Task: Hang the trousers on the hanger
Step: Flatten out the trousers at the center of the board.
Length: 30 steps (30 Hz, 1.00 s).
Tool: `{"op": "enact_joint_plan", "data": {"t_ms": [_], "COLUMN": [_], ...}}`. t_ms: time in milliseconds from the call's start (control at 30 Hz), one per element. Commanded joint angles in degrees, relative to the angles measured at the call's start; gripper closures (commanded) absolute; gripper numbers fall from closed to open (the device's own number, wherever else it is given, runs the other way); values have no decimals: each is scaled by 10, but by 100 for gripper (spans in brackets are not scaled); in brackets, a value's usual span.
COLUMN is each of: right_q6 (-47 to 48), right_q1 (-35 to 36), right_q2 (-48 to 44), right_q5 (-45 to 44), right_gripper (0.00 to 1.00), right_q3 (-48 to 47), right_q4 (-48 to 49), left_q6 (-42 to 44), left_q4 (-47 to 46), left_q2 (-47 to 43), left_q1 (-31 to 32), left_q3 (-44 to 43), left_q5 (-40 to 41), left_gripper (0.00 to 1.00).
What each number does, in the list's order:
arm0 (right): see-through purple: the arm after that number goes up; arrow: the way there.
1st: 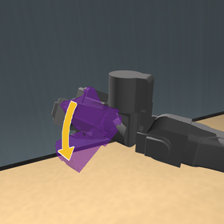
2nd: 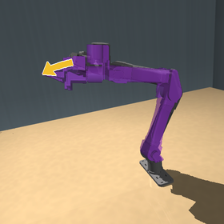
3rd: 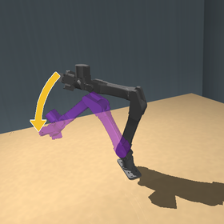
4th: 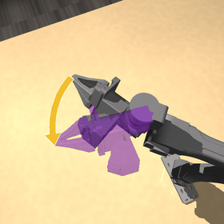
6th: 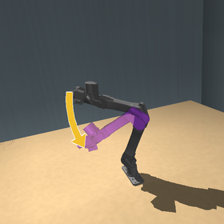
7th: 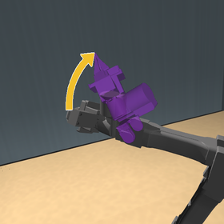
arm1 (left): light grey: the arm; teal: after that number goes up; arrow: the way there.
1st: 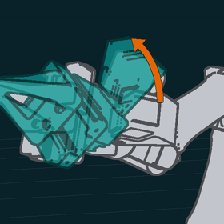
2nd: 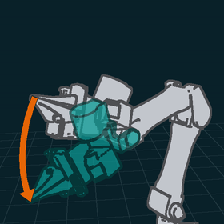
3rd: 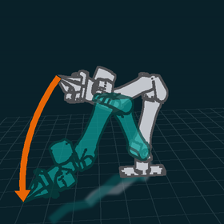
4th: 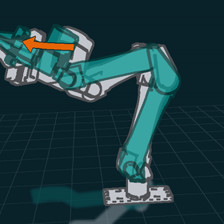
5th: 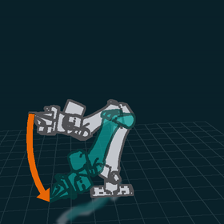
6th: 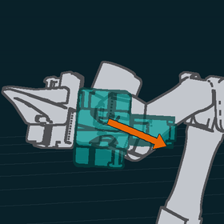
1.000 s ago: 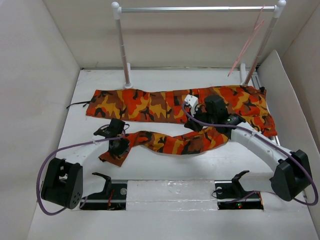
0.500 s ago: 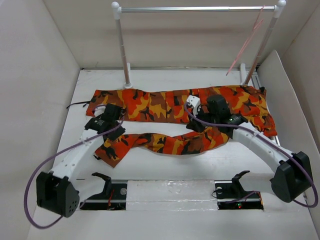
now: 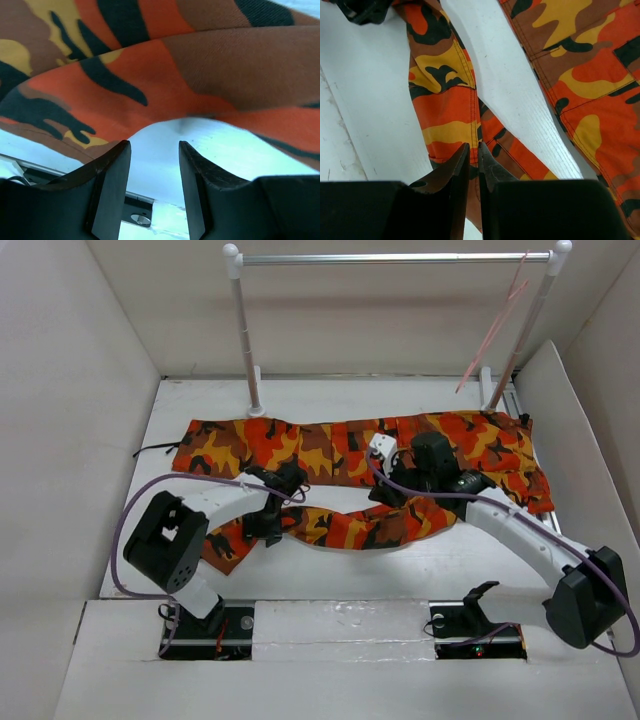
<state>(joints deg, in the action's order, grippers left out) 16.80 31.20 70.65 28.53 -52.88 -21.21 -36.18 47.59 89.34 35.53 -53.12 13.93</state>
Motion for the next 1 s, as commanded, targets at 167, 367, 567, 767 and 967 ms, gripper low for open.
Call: {"op": "enact_joint_plan", "data": {"t_ms": [167, 367, 567, 767, 967], "right_q6": [17, 17, 14, 14, 9], "right_q1": [-27, -27, -27, -27, -27], "right_q2": [-47, -65, -61, -70, -78], "right_q5": [25, 33, 45, 37, 35], "right_gripper": [82, 83, 84, 84, 85], "right_q3": [-12, -2, 1, -4, 1], "right_q4": [-2, -9, -5, -13, -19], "left_q6": [-26, -84, -64, -56, -59], "left_q4": [-59, -24, -54, -77, -47], "left_q2": [62, -4, 15, 32, -4], "left_q1": [-17, -17, -73, -73, -78], "left_q3": [34, 14, 32, 40, 8], "left_q5": [-28, 47, 21, 16, 33], "left_gripper": [61, 61, 57, 85, 100]}}
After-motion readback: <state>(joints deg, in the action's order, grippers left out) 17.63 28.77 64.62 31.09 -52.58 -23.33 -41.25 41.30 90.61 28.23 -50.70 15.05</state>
